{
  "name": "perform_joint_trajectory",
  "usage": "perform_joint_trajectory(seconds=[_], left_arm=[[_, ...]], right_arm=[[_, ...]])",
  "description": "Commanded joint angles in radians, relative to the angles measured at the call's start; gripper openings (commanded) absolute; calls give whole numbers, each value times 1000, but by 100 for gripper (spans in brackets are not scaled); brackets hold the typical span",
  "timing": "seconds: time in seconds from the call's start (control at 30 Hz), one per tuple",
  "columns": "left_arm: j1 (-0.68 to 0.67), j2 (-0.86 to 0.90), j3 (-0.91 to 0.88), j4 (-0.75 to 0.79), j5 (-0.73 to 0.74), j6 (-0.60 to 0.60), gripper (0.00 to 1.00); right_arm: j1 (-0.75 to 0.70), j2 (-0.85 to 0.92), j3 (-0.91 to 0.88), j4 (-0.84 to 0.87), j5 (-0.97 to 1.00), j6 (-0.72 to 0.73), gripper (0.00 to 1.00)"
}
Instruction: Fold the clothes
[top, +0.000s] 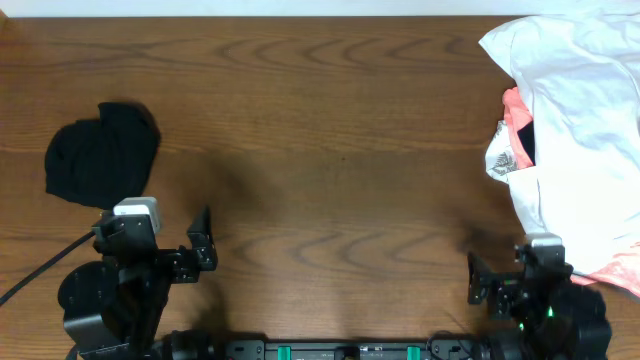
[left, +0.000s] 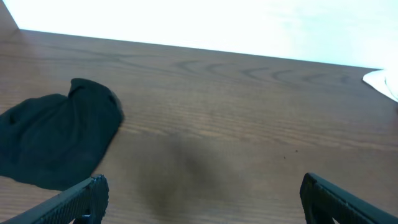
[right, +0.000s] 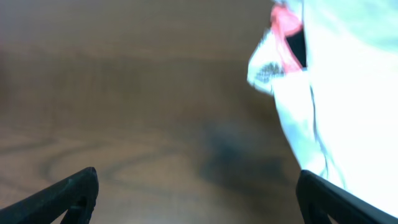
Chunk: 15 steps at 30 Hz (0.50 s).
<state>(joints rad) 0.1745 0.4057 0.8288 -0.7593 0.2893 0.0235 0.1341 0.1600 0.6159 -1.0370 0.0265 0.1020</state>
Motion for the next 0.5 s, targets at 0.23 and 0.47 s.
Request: perform_joint_trajectory(seconds=[0.23,0.47], left_arm=[[-2,-1,12,0,14,10,98],[-2,-1,12,0,14,10,98]], right_arm=[[-11,-155,-272,369,4,-68,99],[-11,-155,-481,810,11,-209,99]])
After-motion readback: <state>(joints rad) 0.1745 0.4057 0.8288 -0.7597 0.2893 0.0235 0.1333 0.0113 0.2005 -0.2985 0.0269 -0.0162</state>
